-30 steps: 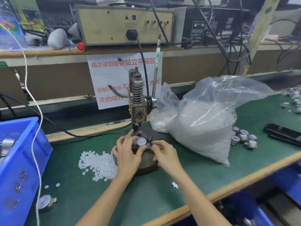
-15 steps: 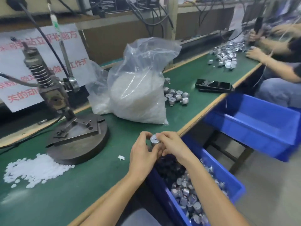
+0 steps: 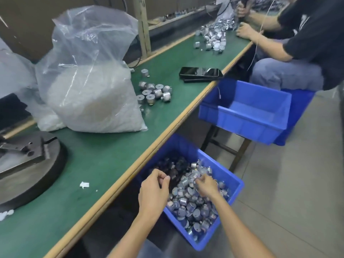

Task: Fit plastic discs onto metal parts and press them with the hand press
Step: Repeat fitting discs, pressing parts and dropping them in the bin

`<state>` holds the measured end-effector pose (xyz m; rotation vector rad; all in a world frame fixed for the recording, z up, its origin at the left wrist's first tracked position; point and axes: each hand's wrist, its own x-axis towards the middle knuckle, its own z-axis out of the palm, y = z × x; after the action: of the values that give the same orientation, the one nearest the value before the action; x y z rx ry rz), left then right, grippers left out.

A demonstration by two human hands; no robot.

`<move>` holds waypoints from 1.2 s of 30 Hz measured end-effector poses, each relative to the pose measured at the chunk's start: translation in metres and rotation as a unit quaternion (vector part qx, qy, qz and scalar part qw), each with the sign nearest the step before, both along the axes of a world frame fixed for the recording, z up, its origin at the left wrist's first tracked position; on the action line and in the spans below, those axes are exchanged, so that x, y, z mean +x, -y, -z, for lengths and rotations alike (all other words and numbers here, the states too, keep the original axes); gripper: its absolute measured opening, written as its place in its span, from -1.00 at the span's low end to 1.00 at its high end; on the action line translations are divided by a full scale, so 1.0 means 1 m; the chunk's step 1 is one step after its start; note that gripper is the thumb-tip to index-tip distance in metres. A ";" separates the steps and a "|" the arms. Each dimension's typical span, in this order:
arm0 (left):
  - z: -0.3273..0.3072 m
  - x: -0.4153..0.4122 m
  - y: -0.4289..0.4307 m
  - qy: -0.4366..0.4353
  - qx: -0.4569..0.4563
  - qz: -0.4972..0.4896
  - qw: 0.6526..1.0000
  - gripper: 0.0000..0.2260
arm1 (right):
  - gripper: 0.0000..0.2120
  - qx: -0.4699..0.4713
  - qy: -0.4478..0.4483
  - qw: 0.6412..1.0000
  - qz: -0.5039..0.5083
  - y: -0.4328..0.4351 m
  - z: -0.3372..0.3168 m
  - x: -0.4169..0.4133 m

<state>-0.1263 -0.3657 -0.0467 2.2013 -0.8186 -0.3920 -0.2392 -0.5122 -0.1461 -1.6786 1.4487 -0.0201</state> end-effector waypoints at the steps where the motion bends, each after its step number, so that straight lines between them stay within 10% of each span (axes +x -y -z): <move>1: -0.001 0.002 0.000 0.001 -0.003 0.005 1.000 -0.86 | -0.74 -0.012 0.000 1.000 -0.001 0.001 0.008 0.000; 13: -0.045 0.024 -0.019 0.029 -0.124 0.098 0.987 -0.79 | -0.86 -0.125 0.171 0.975 -0.073 -0.005 -0.077 0.052; 19: -0.097 0.074 -0.072 0.108 -0.165 0.049 0.979 -0.83 | -0.67 -0.181 0.397 0.875 -0.212 -0.073 -0.191 0.129; 36: -0.233 0.204 -0.422 0.306 0.099 -0.310 0.895 -0.84 | -0.73 -0.218 0.401 0.556 -0.695 -0.386 -0.318 0.316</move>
<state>0.0778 0.0560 0.1867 2.6612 -0.3302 0.5878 0.0773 -0.1265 0.1721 -2.2833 -0.8477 -0.2447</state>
